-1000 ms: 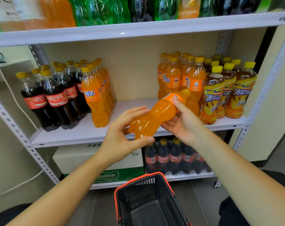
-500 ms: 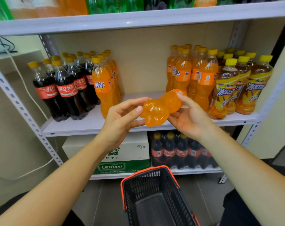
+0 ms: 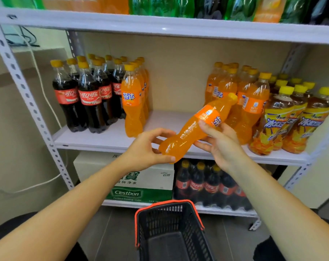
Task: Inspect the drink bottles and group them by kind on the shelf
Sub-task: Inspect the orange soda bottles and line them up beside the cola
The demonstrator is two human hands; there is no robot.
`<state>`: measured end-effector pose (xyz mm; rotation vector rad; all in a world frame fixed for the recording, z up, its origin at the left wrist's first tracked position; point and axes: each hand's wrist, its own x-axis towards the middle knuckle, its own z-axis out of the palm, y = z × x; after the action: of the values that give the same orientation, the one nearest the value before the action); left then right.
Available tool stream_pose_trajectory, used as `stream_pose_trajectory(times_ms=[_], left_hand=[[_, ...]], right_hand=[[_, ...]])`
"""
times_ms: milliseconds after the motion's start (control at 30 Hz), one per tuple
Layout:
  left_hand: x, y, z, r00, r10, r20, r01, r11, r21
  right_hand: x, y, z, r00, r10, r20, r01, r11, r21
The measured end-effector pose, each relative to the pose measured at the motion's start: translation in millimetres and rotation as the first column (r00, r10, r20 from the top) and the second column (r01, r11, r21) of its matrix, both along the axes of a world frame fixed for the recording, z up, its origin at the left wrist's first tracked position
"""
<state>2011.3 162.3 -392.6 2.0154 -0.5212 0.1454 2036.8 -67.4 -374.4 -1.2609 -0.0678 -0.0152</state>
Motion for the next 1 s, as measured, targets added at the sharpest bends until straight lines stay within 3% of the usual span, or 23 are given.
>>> stream_pose_trajectory(times_ms=[67,167,267,333,467,867,1000], left_hand=[[6.7,8.5,-6.7,0.999,0.054,0.000,-0.054,0.999,0.007],[20.9,33.0,-14.8,0.965,0.263,0.009,-0.260,0.957,-0.130],[37.1,60.2,-23.7,0.834,0.548,0.059,-0.522,0.821,-0.232],[48.5,73.2,-28.3,0.760,0.647,0.059,-0.616,0.746,-0.254],[75.8,81.0,-35.2,0.770,0.638,0.020,-0.616,0.751,-0.239],[119.0,89.4,-44.2,0.829,0.559,0.009,-0.533,0.795,-0.290],[119.5,86.7,-47.9,0.828,0.561,0.012,-0.528,0.787,-0.320]], right_hand=[[5.2,8.4,5.2,0.998,-0.015,0.060,0.020,0.997,-0.080],[21.8,24.5,16.2,0.991,-0.013,0.136,0.040,0.979,-0.199],[45.8,45.1,27.0,0.981,0.022,0.194,0.039,0.951,-0.308],[65.3,60.8,32.4,0.972,0.051,0.229,0.040,0.925,-0.377],[109.8,92.2,36.9,0.952,0.092,0.292,0.069,0.865,-0.497],[218.1,126.1,7.6,0.943,0.085,0.321,0.113,0.828,-0.549],[224.2,117.5,-31.3,0.952,0.175,0.252,0.046,0.729,-0.683]])
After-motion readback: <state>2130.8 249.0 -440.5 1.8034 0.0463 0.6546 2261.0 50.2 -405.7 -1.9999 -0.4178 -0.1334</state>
